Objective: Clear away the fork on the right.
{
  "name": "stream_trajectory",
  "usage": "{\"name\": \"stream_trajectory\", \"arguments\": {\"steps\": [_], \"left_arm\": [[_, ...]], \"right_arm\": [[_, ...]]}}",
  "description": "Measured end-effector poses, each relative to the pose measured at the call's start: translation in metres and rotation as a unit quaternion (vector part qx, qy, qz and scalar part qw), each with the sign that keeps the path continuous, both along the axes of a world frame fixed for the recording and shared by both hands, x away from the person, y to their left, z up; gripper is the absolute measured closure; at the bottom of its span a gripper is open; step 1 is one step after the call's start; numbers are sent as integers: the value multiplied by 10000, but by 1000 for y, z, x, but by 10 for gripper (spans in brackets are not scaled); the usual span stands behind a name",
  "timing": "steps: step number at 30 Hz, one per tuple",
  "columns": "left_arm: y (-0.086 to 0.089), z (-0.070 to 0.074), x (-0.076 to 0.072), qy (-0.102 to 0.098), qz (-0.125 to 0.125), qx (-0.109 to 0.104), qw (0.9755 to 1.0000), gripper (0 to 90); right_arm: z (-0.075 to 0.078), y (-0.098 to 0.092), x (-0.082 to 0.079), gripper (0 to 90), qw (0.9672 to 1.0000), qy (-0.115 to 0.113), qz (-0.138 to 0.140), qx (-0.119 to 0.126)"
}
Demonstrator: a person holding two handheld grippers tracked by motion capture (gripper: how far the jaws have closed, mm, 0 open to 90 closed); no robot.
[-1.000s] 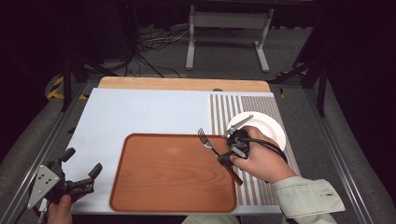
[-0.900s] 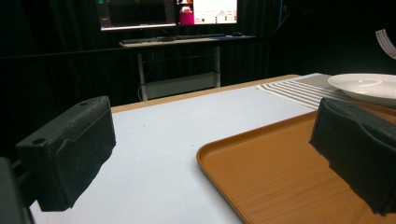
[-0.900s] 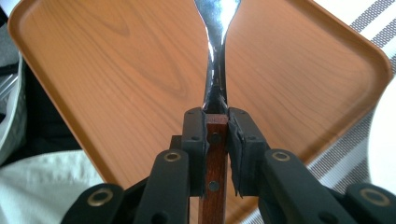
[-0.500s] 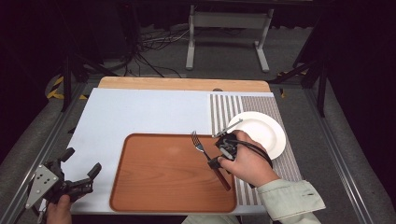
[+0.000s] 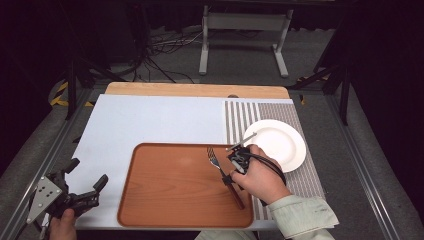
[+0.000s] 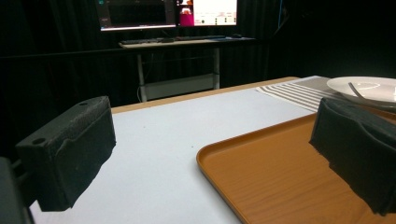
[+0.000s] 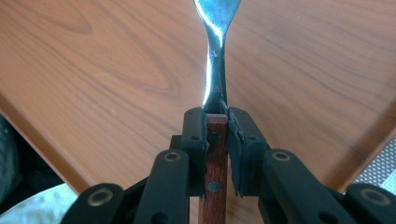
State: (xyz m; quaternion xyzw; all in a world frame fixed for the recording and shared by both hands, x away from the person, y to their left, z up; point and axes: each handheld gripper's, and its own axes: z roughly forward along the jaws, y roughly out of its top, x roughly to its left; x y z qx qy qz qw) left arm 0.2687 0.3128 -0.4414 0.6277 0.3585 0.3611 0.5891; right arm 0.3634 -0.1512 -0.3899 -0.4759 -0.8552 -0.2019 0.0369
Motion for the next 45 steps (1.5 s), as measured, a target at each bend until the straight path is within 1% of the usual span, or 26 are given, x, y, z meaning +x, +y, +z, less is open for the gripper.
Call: {"name": "stream_trajectory", "arguments": {"steps": [2, 5, 10, 11, 27, 36, 41, 43, 45], "left_arm": [[0, 0, 0, 0, 0, 4, 10000, 9], [0, 0, 0, 1, -4, -1, 10000, 9], [0, 0, 0, 1, -4, -3, 10000, 9], [0, 0, 0, 0, -4, -1, 10000, 9], [0, 0, 0, 2, -16, -6, 10000, 9], [0, 0, 0, 14, -26, -7, 10000, 9], [0, 0, 0, 9, -20, -12, 10000, 9], [0, 0, 0, 7, -20, -14, 10000, 9], [0, 0, 0, 11, -16, -13, 10000, 9]], "right_arm": [[-1, 1, 0, 783, 10000, 13, -41, -40], [-3, 2, 0, 782, 9998, 98, -151, -106], [-5, 3, 0, 782, 9995, 179, -236, -126], [-6, 3, 0, 782, 9992, 219, -296, -167], [-13, 4, 2, 779, 9966, 525, -528, -363], [-16, 4, 2, 778, 9950, 654, -643, -394], [-17, 5, 2, 777, 9948, 664, -646, -433], [-18, 5, 2, 770, 9947, 666, -641, -444], [-18, 5, 2, 730, 9949, 654, -654, -395]]}}
